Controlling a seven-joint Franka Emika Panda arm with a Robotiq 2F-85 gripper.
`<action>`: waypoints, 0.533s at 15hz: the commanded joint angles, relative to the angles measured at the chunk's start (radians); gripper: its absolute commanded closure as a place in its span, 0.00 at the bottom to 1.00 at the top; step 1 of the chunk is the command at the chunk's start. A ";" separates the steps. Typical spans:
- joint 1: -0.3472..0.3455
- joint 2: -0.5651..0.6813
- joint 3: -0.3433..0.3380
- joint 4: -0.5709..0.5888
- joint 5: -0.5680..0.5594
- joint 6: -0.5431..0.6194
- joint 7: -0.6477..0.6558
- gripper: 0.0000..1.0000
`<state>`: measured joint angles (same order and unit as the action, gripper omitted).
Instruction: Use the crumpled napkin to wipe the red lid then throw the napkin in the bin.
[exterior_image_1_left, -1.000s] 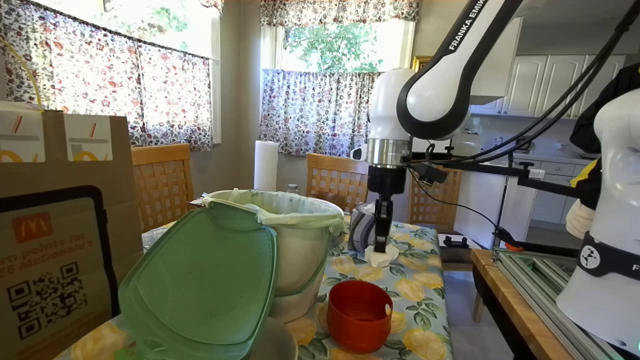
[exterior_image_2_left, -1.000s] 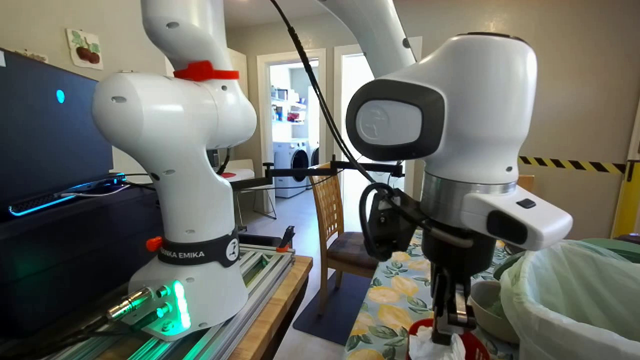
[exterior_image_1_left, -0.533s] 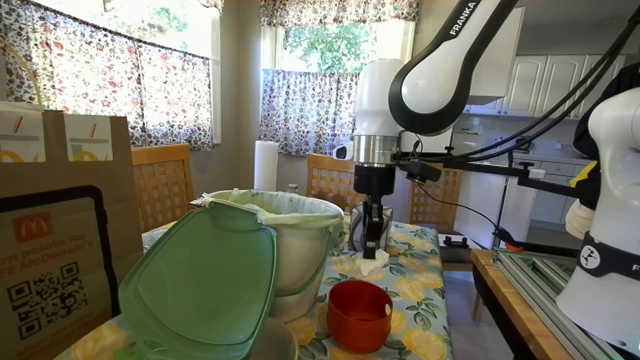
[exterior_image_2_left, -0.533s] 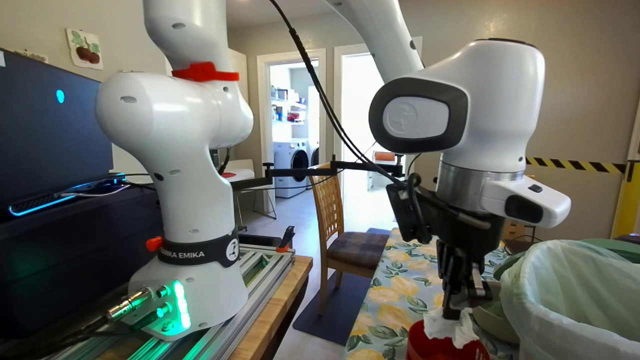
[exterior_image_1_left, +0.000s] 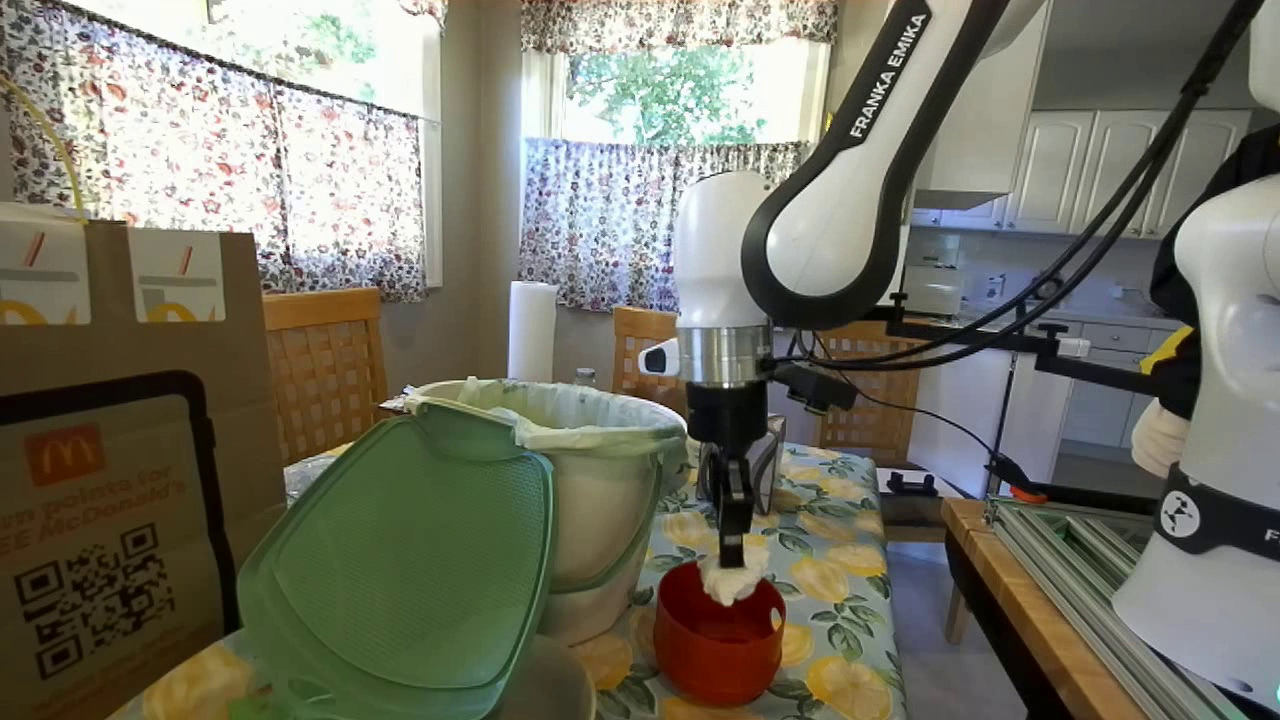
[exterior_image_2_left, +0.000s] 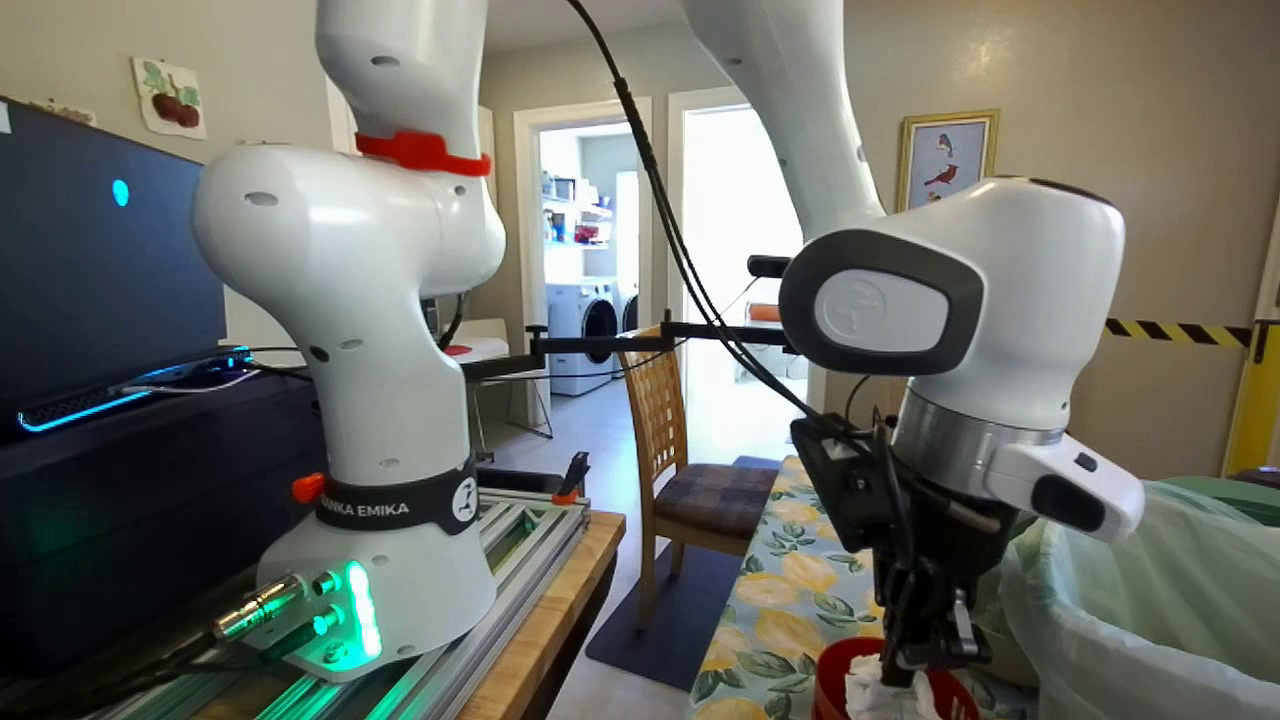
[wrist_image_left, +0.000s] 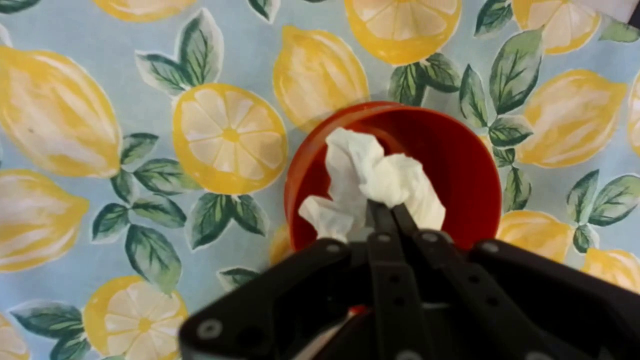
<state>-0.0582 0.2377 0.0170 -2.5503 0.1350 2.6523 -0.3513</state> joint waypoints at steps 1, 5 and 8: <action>-0.006 0.078 0.002 0.051 -0.060 -0.001 0.014 0.99; -0.002 0.120 0.000 0.073 -0.107 -0.005 0.027 0.99; 0.004 0.143 0.000 0.082 -0.138 -0.011 0.037 0.99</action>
<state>-0.0581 0.3391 0.0169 -2.5031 0.0432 2.6545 -0.3419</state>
